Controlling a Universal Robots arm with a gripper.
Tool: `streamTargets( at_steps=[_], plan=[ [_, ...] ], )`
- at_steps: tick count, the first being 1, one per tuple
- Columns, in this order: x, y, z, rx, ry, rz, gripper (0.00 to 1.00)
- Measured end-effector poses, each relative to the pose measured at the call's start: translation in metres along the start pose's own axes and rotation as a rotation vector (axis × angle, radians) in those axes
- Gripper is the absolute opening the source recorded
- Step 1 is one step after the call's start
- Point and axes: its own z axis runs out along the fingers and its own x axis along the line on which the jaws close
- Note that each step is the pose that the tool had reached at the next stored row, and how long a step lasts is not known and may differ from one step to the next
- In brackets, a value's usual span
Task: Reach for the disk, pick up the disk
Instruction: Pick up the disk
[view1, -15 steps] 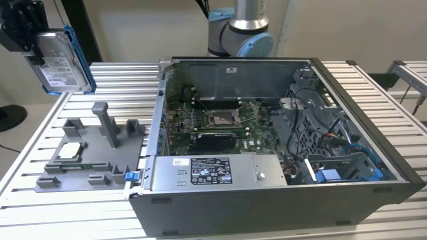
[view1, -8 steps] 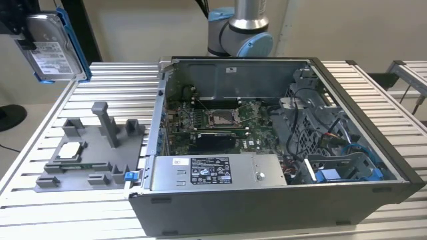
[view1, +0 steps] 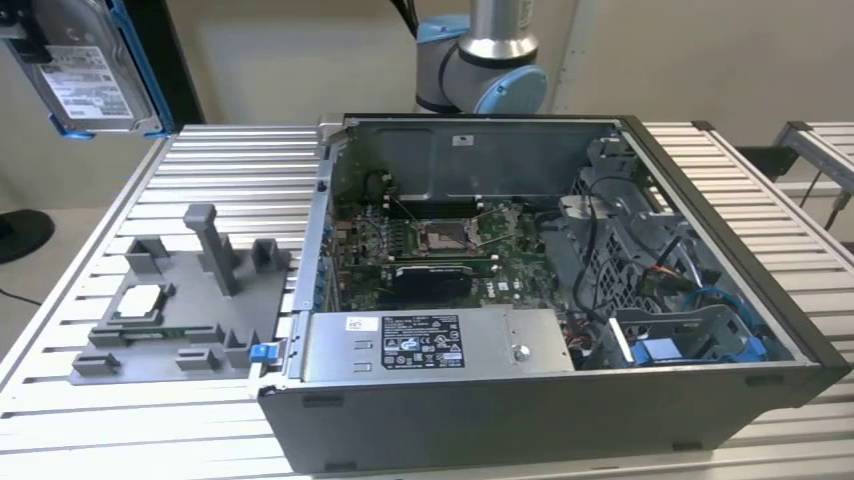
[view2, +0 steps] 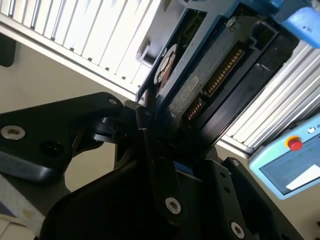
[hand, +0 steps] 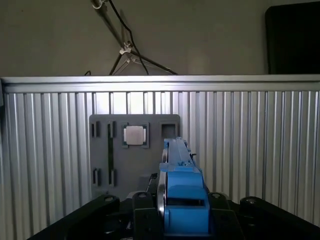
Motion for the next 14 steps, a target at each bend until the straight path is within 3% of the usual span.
streamTargets(
  at_steps=[3, 8, 10, 14],
  plan=[
    [-0.0002, 0.0000, -0.0093, 0.0000, 0.0002, 0.000, 0.00],
    [-0.0001, -0.0005, -0.0097, -0.0001, 0.0003, 0.000, 0.00],
    [-0.0003, -0.0045, -0.0097, -0.0001, 0.0003, 0.000, 0.00],
    [-0.0007, -0.0216, -0.0099, 0.0000, 0.0003, 0.000, 0.00]
  ],
)
